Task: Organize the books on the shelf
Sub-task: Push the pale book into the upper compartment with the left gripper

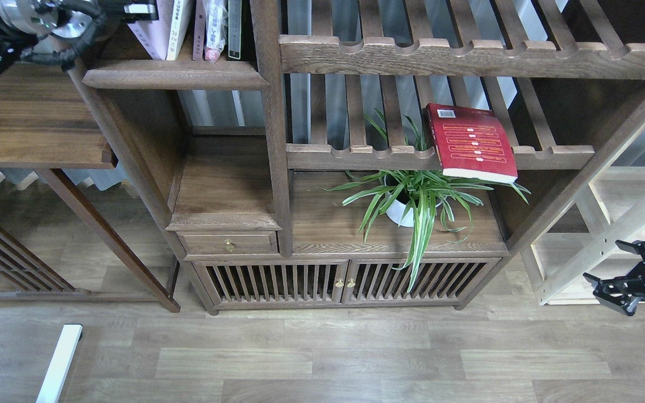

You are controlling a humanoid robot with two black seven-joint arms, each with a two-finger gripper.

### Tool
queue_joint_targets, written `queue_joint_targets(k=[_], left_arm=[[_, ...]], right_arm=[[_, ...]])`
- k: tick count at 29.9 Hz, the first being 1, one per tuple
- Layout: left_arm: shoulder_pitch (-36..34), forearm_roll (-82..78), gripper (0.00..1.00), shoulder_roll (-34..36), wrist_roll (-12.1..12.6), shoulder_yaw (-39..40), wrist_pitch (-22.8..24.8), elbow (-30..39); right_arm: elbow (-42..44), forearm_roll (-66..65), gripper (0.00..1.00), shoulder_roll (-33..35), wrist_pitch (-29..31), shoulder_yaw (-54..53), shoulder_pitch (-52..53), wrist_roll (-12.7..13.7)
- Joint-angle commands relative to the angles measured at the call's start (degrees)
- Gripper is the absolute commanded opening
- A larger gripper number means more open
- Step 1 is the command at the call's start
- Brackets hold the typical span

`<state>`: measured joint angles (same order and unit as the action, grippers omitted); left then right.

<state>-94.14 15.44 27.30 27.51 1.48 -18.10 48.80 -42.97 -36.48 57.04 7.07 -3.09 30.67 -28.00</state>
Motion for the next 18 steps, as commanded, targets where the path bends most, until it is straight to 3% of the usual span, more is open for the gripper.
queue_joint_targets(k=[1, 13, 16, 18], left_arm=[[-0.3, -0.1, 0.66, -0.1, -0.4, 0.5, 0.0, 0.0], [-0.2, -0.2, 0.65, -0.1, -0.4, 0.3, 0.0, 0.1], [-0.2, -0.2, 0.57, -0.1, -0.4, 0.2, 0.0, 0.1], [-0.2, -0.6, 0.43, -0.2, -0.4, 0.2, 0.1, 0.1]], right_arm=[[0.0, 0.0, 0.89, 0.0, 0.0, 0.0, 0.0, 0.0], [0.1, 0.0, 0.89, -0.1, 0.0, -0.1, 0.0, 0.0], [0.1, 0.0, 0.89, -0.2, 0.0, -0.2, 0.0, 0.0], [0.1, 0.0, 0.89, -0.2, 0.0, -0.2, 0.0, 0.0]])
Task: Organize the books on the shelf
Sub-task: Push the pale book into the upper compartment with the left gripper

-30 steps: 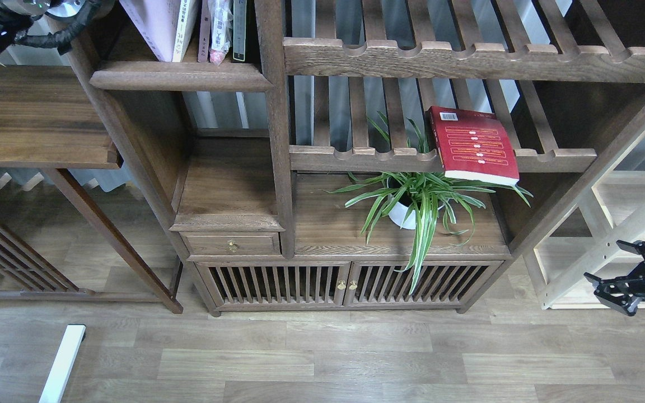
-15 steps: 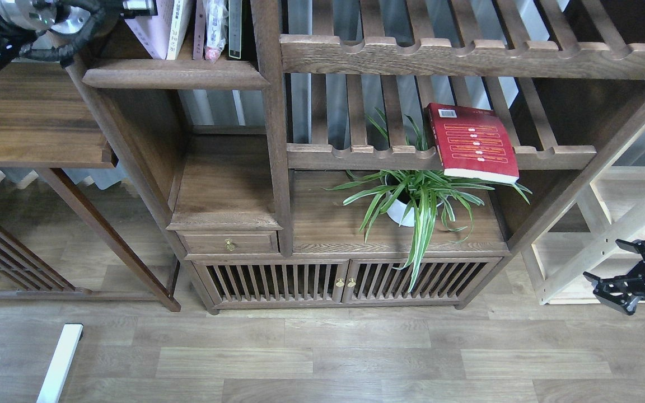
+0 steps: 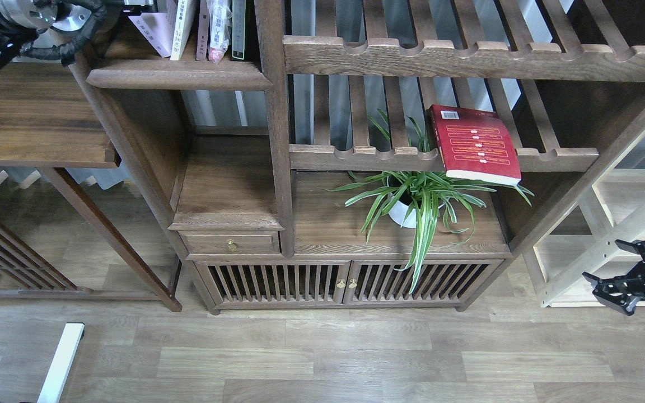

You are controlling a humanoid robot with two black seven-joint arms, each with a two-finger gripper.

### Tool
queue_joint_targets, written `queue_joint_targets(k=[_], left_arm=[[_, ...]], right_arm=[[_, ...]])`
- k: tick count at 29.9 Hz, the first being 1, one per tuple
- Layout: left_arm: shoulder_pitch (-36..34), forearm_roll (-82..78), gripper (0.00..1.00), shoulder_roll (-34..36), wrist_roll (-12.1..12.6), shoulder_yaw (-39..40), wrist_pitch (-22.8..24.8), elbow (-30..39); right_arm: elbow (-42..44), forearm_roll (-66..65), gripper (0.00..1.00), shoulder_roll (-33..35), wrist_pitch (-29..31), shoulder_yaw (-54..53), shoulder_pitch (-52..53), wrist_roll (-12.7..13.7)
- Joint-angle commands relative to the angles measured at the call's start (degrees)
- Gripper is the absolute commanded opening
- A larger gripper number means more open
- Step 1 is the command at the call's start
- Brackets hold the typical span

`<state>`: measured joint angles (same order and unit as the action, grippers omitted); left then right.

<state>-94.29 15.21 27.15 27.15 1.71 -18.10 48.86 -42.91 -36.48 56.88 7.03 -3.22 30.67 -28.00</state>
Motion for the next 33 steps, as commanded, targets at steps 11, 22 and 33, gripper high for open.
queue_joint_targets(k=[11, 22, 33], left_arm=[[0.0, -2.9, 0.00, -0.4, -0.3, 0.0, 0.3, 0.2], [-0.6, -8.3, 0.00, -0.3, 0.2, -1.3, 3.1, 0.9], [-0.8, -12.1, 0.00, -2.3, 0.2, -2.8, 6.6, 1.8]], right_arm=[[0.0, 0.0, 0.89, 0.0, 0.0, 0.0, -0.1, 0.0], [0.1, 0.0, 0.89, -0.1, -0.1, -0.2, -0.5, 0.0], [0.2, 0.0, 0.89, -0.2, -0.3, -0.2, -0.5, 0.0]])
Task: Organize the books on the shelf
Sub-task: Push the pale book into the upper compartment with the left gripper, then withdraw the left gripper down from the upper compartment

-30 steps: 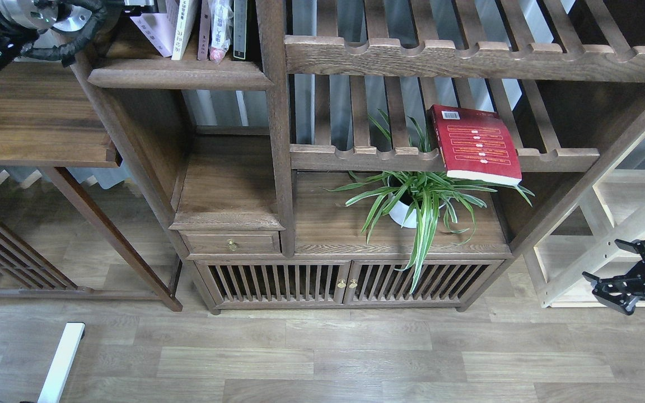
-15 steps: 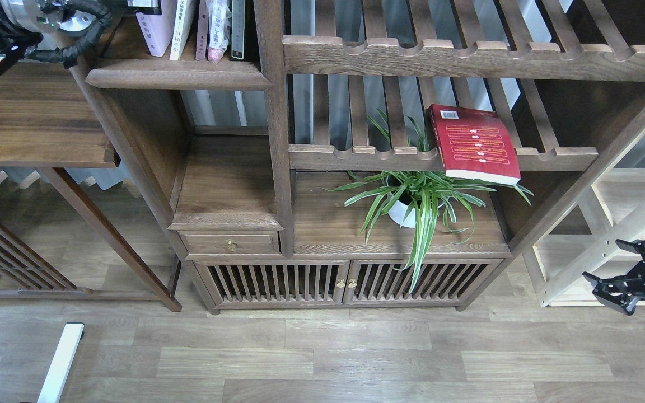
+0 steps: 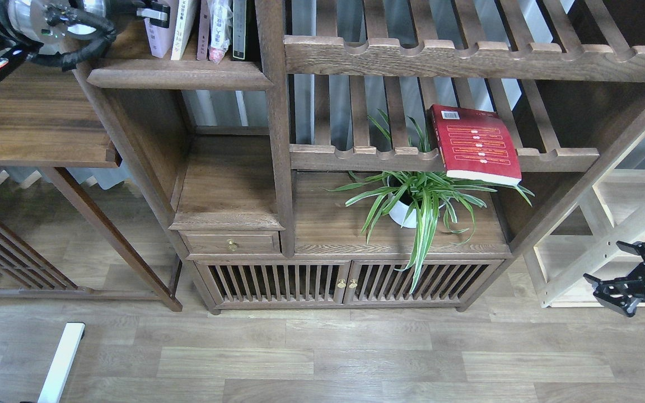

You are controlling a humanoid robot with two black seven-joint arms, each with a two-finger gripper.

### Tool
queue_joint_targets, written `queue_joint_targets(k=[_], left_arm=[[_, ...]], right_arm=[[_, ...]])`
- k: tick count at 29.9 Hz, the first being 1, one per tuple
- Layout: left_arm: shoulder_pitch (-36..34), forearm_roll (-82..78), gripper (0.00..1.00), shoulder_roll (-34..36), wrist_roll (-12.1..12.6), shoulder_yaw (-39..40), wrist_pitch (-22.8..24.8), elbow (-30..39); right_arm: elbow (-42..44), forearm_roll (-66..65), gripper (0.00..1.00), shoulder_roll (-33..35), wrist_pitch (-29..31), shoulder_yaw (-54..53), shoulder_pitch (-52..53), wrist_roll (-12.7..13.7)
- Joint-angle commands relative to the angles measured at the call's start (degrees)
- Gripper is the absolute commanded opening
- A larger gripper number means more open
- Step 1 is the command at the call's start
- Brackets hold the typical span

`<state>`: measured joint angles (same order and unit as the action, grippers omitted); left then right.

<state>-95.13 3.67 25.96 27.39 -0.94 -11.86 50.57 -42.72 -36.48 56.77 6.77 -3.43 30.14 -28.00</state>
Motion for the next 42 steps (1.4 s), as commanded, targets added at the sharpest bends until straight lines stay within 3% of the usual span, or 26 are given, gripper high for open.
queue_joint_targets(k=[1, 9, 12, 13, 15, 18, 24, 33, 42], left_arm=[[0.0, -1.0, 0.00, -1.4, 0.0, -0.2, 0.3, 0.1], [0.1, -3.4, 0.00, -3.2, -0.1, -1.2, 0.3, 0.0], [0.1, -3.4, 0.05, -3.2, 0.0, -1.4, 0.3, 0.0], [0.2, -3.4, 0.15, -3.1, 0.0, -1.4, 0.3, 0.0], [0.3, -3.3, 0.26, -2.9, 0.0, -1.4, 0.3, 0.0], [0.4, -3.2, 0.71, -2.7, 0.0, -1.4, 0.3, 0.0], [0.4, -2.9, 0.78, -1.7, 0.0, -1.3, 1.2, 0.1], [0.2, -2.7, 0.79, 0.1, 0.0, -0.8, 3.7, 0.5], [-0.1, -2.7, 0.80, 3.9, 0.2, -0.6, 5.3, 7.0]], right_arm=[[0.0, 0.0, 0.89, -0.1, 0.0, 0.0, 0.0, 0.0], [0.0, 0.0, 0.90, -0.1, 0.0, 0.0, 0.0, 0.0], [0.0, 0.0, 0.90, 0.0, 0.0, 0.0, 0.0, 0.0], [0.0, 0.0, 0.90, 0.0, -0.1, 0.0, 0.0, 0.0], [0.0, 0.0, 0.90, 0.0, -0.1, 0.0, 0.0, 0.0], [0.0, 0.0, 0.90, 0.0, -0.1, 0.0, 0.0, 0.0], [-0.1, 0.0, 0.90, -0.1, -0.1, 0.0, 0.0, 0.0], [-0.1, 0.0, 0.90, -0.1, -0.2, 0.0, 0.0, 0.0], [-0.1, 0.0, 0.90, -0.2, -0.2, 0.0, 0.0, 0.0]])
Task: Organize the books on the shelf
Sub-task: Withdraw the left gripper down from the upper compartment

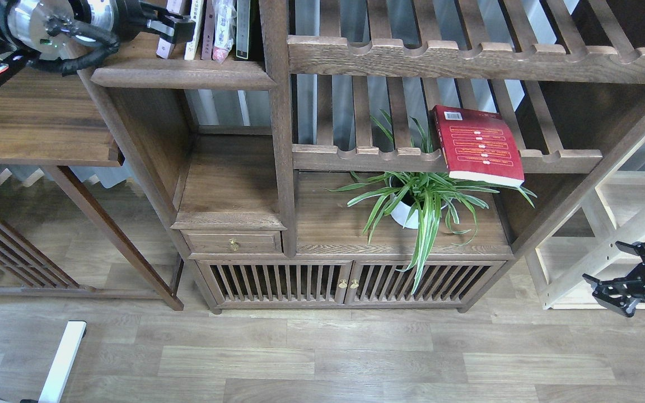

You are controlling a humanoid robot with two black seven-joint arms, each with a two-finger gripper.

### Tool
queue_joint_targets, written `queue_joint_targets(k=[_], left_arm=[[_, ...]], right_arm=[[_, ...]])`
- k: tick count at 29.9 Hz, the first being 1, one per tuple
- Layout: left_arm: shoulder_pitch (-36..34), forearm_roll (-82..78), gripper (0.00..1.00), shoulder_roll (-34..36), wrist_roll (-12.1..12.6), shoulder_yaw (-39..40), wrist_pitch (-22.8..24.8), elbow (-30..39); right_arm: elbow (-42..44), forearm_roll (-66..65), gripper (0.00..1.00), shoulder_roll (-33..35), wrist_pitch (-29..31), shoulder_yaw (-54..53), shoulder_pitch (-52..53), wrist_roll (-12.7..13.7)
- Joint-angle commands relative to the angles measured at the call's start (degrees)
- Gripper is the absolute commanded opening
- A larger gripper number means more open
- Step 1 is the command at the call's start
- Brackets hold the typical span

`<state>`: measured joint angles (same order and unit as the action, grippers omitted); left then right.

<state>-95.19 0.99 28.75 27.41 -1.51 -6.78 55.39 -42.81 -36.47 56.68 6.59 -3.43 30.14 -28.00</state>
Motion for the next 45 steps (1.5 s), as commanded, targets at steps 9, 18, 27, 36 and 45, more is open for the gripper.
queue_joint_targets(k=[9, 18, 27, 36, 45], left_arm=[[0.0, -0.1, 0.80, 7.0, 0.6, -0.1, 0.4, 10.7], [0.4, -0.3, 0.80, 17.0, 0.6, -0.2, 4.3, 20.6], [4.9, -2.9, 0.80, 28.9, 0.0, -0.9, 12.8, 29.7], [17.5, -11.8, 0.80, 33.7, -5.8, -0.5, 13.7, 35.9], [27.6, -21.3, 0.80, 34.7, -13.9, 0.2, 12.1, 35.1]], right_arm=[[0.1, 0.0, 0.90, -0.8, 0.0, 0.0, 0.1, 0.0], [0.2, 0.0, 0.90, -1.1, 0.0, 0.0, 0.1, 0.0], [0.1, 0.0, 0.90, -1.0, 0.0, 0.0, 0.1, 0.0], [-0.3, 0.0, 0.90, -0.3, -0.4, 0.1, 0.0, 0.0], [-3.2, -1.7, 0.90, 1.1, -9.3, 0.9, 0.3, 0.0]])
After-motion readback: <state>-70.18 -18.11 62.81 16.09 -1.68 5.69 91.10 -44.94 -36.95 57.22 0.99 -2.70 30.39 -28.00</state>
